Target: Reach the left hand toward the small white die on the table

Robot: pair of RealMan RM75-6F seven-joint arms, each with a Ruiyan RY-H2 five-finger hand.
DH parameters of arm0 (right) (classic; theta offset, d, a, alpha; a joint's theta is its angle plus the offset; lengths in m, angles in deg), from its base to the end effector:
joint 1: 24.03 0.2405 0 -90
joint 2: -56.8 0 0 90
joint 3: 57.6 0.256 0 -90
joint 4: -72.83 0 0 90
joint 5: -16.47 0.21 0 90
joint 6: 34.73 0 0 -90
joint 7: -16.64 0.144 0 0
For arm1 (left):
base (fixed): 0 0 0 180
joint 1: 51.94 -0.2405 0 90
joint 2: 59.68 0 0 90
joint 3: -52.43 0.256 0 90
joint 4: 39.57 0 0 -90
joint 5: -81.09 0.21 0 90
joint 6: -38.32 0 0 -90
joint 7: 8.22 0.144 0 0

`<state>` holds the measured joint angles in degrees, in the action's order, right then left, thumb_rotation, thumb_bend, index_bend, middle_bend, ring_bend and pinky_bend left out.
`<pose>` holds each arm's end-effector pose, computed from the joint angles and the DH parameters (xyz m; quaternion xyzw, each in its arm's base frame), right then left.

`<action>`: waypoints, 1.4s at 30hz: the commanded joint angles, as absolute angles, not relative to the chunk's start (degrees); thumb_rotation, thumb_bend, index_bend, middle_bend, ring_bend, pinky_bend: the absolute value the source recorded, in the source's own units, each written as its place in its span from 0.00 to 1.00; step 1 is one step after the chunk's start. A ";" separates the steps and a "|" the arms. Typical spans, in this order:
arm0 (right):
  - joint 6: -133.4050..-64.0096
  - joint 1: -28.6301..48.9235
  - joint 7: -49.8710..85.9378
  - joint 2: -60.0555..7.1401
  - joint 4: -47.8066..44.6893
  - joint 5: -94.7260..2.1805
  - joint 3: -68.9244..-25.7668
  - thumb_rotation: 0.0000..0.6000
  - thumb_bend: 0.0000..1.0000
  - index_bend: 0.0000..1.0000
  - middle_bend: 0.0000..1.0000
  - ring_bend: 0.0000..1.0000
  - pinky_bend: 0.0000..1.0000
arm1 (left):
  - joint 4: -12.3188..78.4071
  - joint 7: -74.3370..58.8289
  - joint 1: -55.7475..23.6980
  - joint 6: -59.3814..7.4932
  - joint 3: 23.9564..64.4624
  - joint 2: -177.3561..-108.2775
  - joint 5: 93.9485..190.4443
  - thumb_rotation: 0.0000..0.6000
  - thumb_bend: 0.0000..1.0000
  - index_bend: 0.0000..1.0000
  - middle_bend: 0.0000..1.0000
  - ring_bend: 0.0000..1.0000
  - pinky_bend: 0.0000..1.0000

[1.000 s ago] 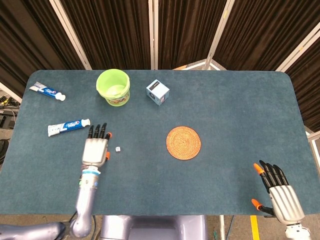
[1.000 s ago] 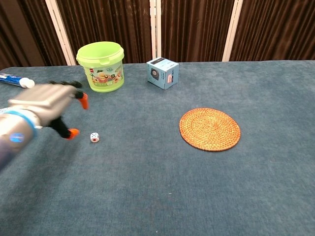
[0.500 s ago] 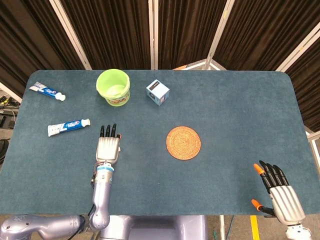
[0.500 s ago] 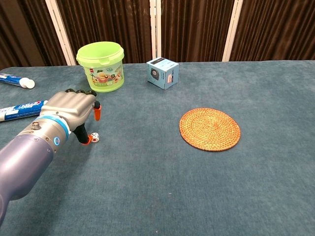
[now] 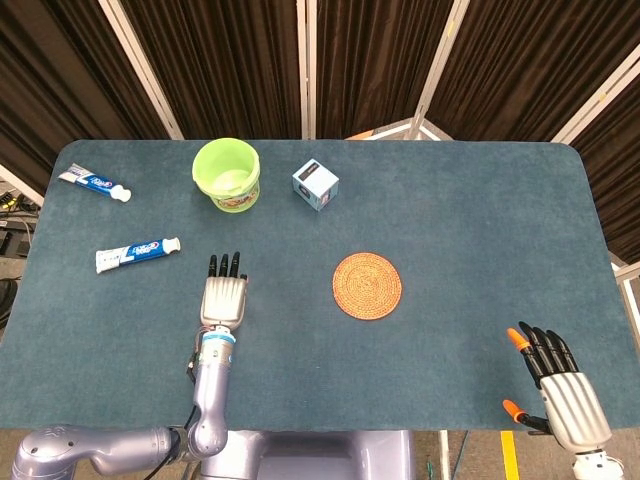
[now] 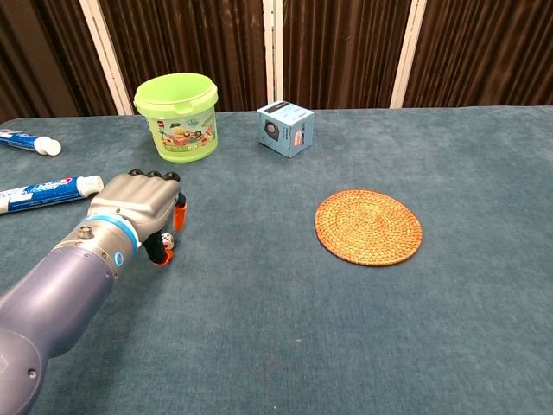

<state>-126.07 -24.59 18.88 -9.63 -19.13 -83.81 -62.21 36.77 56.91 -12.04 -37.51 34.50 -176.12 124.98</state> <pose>-0.2923 -0.1218 0.1315 0.6338 -0.3956 0.4244 0.5115 -0.1218 0.3080 -0.0989 -0.6917 -0.3520 -0.2097 0.5946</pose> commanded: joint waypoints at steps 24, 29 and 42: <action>-126.48 -24.78 19.06 -9.66 -18.90 -83.98 -62.07 1.00 0.07 0.00 0.00 0.00 0.00 | 43.07 52.61 -11.94 -39.62 35.22 -171.94 128.48 1.00 0.47 0.56 0.00 0.00 0.00; -126.65 -24.80 19.16 -9.54 -19.01 -83.99 -61.96 1.00 0.07 0.00 0.00 0.00 0.00 | 55.68 49.97 -12.68 -42.47 37.72 -164.39 138.58 1.00 0.47 0.58 0.00 0.00 0.00; -127.19 -25.03 18.99 -9.47 -19.22 -83.88 -61.67 1.00 0.07 0.00 0.00 0.00 0.00 | 61.42 42.01 -13.67 -38.44 44.75 -150.97 153.00 1.00 0.33 0.23 0.00 0.00 0.00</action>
<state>-127.19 -25.03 18.99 -9.47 -19.22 -83.88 -61.67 61.13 42.40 -13.45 -38.50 44.60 -151.31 152.68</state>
